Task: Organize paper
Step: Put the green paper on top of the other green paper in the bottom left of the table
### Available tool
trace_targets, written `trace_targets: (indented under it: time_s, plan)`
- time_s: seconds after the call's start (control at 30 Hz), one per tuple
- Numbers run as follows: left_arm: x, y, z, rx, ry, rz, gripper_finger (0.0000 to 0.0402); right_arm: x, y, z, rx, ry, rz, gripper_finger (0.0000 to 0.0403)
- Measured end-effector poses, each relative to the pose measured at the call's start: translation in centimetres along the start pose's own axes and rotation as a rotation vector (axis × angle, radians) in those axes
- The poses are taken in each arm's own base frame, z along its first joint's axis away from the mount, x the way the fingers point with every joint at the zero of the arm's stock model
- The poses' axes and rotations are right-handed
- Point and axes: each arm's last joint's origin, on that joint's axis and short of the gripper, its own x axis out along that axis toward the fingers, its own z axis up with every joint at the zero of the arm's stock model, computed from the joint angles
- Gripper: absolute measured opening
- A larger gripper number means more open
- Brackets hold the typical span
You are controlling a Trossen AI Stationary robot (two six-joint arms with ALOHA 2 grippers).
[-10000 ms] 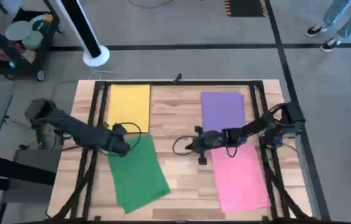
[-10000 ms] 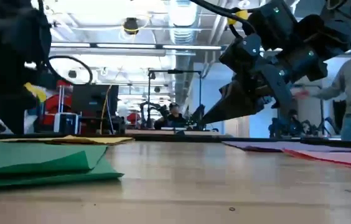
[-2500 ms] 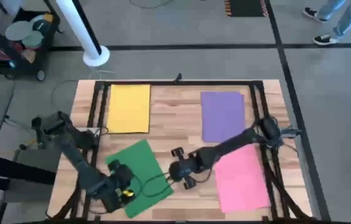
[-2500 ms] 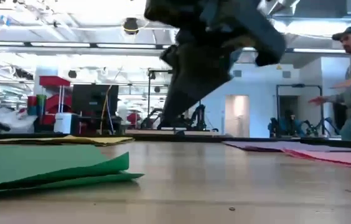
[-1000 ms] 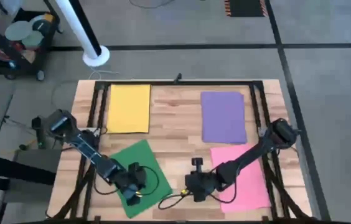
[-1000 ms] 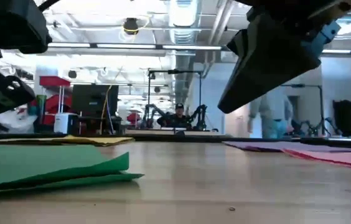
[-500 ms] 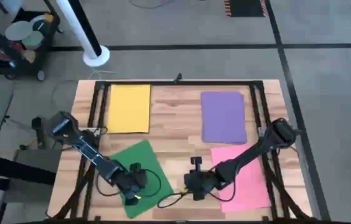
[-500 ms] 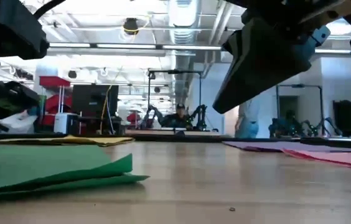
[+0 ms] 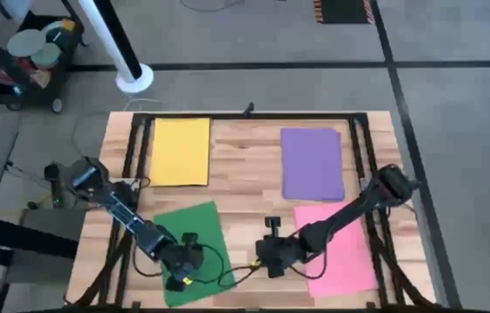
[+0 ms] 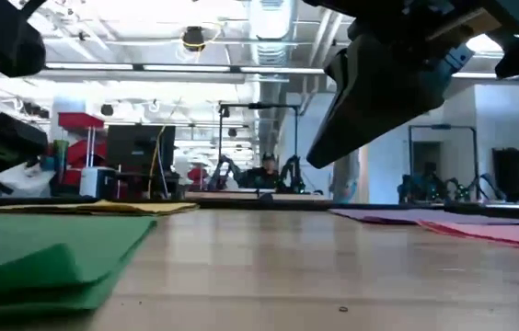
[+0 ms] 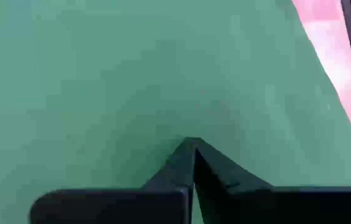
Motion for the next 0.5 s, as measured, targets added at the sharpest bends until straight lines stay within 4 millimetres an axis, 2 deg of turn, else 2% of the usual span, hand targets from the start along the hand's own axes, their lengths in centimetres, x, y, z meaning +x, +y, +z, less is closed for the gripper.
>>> trace_targets:
  time_s: [0.5]
  plan:
    - [-1.3,-1.2,-0.6,0.047,0.155,0.080,0.0000,-0.4,0.9,-0.2,-0.006,-0.010,0.020,0.0000]
